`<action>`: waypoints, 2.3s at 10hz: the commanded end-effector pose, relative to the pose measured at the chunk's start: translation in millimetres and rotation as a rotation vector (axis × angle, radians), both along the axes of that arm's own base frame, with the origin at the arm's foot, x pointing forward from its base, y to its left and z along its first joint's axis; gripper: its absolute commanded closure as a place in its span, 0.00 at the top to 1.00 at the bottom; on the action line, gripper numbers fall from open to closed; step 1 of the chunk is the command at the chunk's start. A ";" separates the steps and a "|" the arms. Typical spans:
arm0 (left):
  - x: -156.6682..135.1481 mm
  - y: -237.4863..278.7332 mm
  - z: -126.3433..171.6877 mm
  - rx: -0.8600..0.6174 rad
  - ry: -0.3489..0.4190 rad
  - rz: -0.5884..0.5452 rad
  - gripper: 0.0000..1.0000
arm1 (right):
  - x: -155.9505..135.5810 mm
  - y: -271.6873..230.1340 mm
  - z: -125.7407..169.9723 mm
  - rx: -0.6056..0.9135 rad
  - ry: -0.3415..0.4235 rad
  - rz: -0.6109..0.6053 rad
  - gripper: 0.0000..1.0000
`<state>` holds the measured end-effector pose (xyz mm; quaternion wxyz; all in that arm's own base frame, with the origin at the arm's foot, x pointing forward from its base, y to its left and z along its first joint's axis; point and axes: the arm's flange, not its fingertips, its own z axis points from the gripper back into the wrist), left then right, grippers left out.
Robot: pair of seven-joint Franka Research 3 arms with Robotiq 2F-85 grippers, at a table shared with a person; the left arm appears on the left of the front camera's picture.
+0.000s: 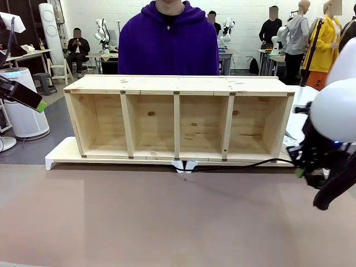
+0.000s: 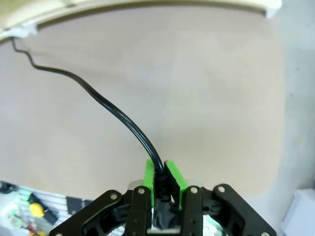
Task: Perform cable management.
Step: Pull the grasped Power Cable to the location of the Power Strip.
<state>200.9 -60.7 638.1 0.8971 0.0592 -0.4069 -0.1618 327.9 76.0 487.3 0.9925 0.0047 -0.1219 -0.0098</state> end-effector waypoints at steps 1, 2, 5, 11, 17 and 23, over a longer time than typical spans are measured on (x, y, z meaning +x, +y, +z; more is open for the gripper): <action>1.9 1.2 0.5 0.012 -0.014 -0.010 1.00 | -78.8 -57.9 -86.7 0.009 0.002 -0.049 0.15; 1.9 1.2 0.5 0.012 -0.014 -0.010 1.00 | -76.4 -63.4 -87.7 0.015 -0.004 -0.056 0.15; 1.9 1.2 0.5 0.012 -0.014 -0.010 1.00 | -75.8 -41.9 -91.1 0.056 -0.096 -0.010 0.15; 1.9 1.2 0.5 0.012 -0.014 -0.010 1.00 | 5.0 -51.9 1.9 0.023 0.010 -0.050 0.15; 1.9 1.2 0.5 0.012 -0.014 -0.010 1.00 | 59.4 -91.5 51.2 -0.053 -0.177 -0.011 0.15; 1.9 1.2 0.5 0.012 -0.014 -0.010 1.00 | 140.2 -112.6 91.0 -0.144 -0.230 0.062 0.15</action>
